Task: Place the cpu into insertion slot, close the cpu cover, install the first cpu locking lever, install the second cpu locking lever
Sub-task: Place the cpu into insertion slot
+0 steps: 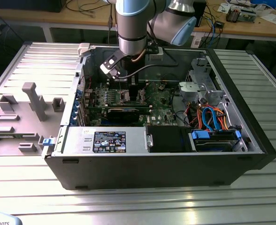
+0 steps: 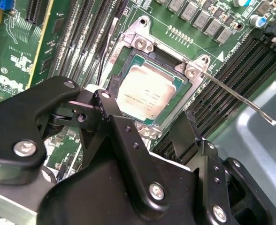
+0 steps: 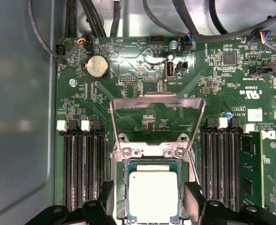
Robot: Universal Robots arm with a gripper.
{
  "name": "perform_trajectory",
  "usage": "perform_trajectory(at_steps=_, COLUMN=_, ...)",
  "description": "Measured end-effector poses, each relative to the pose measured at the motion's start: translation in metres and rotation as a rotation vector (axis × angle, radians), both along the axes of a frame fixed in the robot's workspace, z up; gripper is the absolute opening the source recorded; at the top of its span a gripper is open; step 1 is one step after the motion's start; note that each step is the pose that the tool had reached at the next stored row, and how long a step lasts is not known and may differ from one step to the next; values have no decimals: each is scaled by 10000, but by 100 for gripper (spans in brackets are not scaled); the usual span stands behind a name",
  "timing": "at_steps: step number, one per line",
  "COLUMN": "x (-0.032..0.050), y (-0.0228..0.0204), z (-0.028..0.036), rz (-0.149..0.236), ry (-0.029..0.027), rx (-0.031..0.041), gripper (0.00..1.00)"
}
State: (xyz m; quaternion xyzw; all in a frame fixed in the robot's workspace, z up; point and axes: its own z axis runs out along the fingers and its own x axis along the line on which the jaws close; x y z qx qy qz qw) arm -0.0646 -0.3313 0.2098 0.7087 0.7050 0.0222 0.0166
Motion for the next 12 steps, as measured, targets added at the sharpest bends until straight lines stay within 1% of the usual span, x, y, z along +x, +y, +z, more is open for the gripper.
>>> perform_trajectory(at_steps=2, x=0, y=0, z=26, rz=0, ry=20, rx=-8, gripper=69)
perform_trajectory(at_steps=4, x=1, y=0, z=62, rz=0, ry=58, rx=-34, gripper=69)
perform_trajectory(at_steps=5, x=2, y=-3, z=63, rz=2, ry=62, rx=-34, gripper=61)
perform_trajectory(at_steps=6, x=2, y=-9, z=64, rz=2, ry=65, rx=-36, gripper=61)
perform_trajectory(at_steps=12, x=1, y=-12, z=64, rz=0, ry=64, rx=-35, gripper=25)
